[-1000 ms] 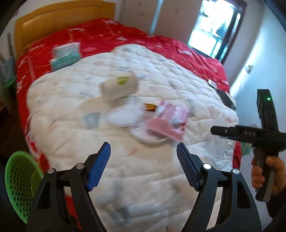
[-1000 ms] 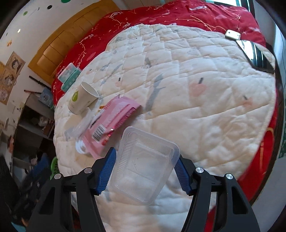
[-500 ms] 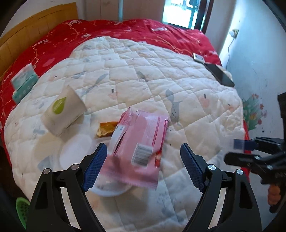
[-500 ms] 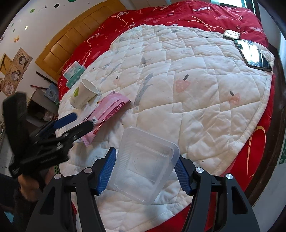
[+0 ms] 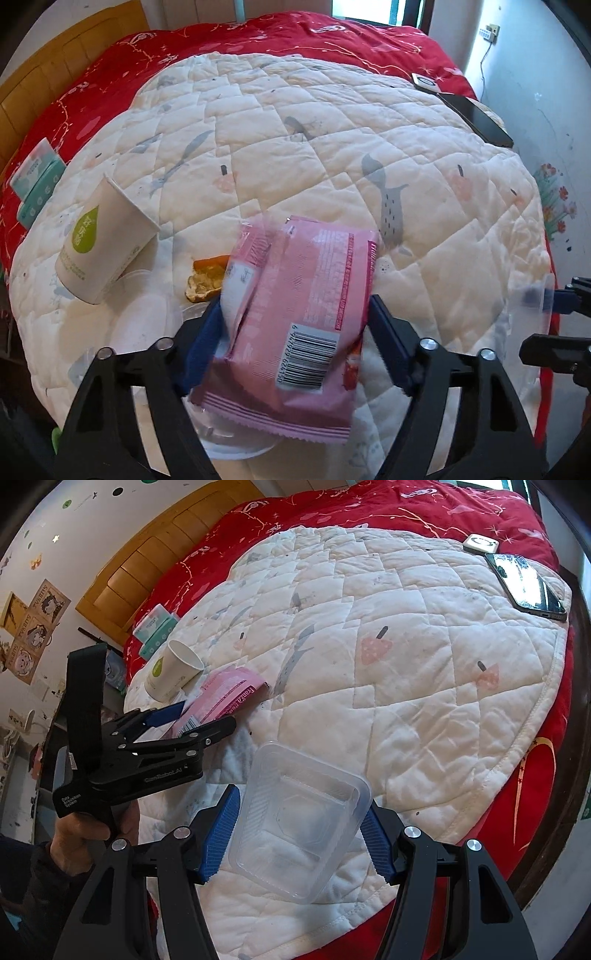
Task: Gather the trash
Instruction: 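Carry the pink wrapper and clear container over the green wastebasket and release both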
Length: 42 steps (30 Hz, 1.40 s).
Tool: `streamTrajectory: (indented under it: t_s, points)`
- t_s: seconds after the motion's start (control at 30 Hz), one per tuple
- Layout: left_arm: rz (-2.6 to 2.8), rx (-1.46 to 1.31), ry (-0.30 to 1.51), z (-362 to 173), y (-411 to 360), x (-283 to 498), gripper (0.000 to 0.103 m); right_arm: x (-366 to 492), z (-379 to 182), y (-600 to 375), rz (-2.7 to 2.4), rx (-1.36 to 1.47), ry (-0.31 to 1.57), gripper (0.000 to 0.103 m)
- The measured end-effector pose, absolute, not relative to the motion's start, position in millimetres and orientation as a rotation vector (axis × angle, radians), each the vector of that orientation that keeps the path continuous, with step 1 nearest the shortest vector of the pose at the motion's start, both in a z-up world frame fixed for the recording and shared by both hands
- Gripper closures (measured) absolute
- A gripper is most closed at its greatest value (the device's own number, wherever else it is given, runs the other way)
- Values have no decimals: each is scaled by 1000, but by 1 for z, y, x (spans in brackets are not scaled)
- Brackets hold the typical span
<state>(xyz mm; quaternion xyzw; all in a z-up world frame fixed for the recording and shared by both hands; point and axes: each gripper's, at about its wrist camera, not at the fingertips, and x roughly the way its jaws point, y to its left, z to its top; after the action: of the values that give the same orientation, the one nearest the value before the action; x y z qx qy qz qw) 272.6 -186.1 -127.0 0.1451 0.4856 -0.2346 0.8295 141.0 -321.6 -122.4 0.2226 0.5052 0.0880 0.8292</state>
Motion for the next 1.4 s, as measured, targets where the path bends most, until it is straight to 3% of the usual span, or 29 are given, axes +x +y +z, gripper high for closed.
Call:
streamTrajectory:
  t_s: [0.23, 0.87, 1.4]
  points:
    - [-514, 267, 982, -114, -181, 266, 49, 138, -119, -320, 184, 465, 1063, 42]
    - [-431, -40, 817, -47, -74, 198, 51, 140, -88, -261, 310, 378, 1021, 42]
    - [-82, -207, 812, -60, 95, 148, 51, 150, -77, -154, 512, 283, 1048, 42]
